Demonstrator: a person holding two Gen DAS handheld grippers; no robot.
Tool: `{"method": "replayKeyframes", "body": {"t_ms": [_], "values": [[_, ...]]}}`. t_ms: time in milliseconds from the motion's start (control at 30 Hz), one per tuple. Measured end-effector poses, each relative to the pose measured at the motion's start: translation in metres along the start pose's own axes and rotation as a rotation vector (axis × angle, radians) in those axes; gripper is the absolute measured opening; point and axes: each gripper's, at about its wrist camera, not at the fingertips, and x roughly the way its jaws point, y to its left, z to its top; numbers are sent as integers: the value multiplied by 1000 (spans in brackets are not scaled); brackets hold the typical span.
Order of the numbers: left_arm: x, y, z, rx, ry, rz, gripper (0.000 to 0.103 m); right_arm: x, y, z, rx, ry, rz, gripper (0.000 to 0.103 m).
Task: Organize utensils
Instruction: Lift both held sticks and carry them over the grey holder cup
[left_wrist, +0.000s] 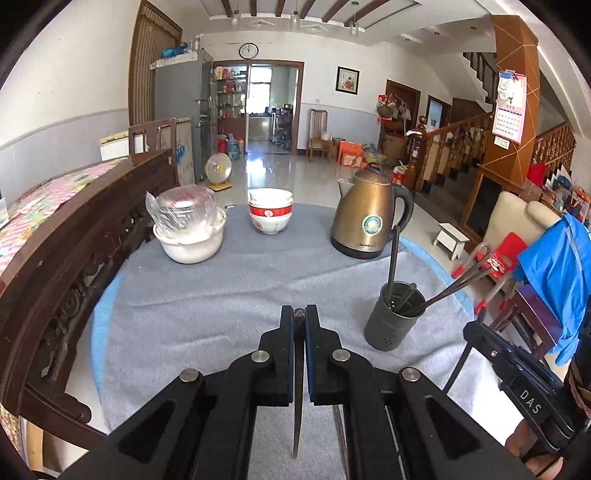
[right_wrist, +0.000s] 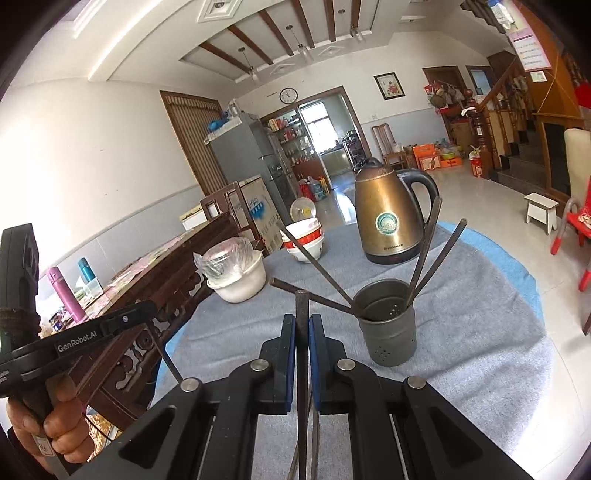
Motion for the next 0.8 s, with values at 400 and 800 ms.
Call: {"method": "replayKeyframes", "body": {"t_ms": [400, 800], "values": [[-14, -9, 1, 7, -10, 23, 6, -23, -12, 4, 39, -57, -3, 8], [-32, -33, 4, 20, -29, 0, 6, -49, -38, 6, 98, -123, -8, 8]]}}
